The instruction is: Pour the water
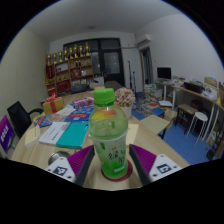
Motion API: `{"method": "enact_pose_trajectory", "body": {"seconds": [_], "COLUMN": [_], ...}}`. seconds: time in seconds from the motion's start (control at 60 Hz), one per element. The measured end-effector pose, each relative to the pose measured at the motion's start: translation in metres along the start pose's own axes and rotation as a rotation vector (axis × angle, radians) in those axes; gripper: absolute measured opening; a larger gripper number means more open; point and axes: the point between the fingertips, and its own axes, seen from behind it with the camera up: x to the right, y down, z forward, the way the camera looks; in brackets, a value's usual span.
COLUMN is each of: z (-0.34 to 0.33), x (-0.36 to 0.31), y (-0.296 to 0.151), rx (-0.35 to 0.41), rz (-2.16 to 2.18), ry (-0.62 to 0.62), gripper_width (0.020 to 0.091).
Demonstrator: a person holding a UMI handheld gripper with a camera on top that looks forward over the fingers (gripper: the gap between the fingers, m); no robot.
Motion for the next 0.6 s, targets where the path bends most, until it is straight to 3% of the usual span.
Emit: {"method": "enact_pose_trajectory", "body": {"seconds": [0.017,0.033,0.167,0.6], "z": [-0.006,-0.021,-0.082,-0.348], "x": [-0.001,-0.014,-0.023,-0.098], "y": [0.001,-0.002,0.007,0.010], "rx": [-0.002,-0.008,-0.049,-0.041], "rz": [0.008,0.016,0.014,-0.042], "ry": [0.002,0.010,0.058,0.140], "gripper_width": [0.0853,0.0856,0.0836,0.0831]}}
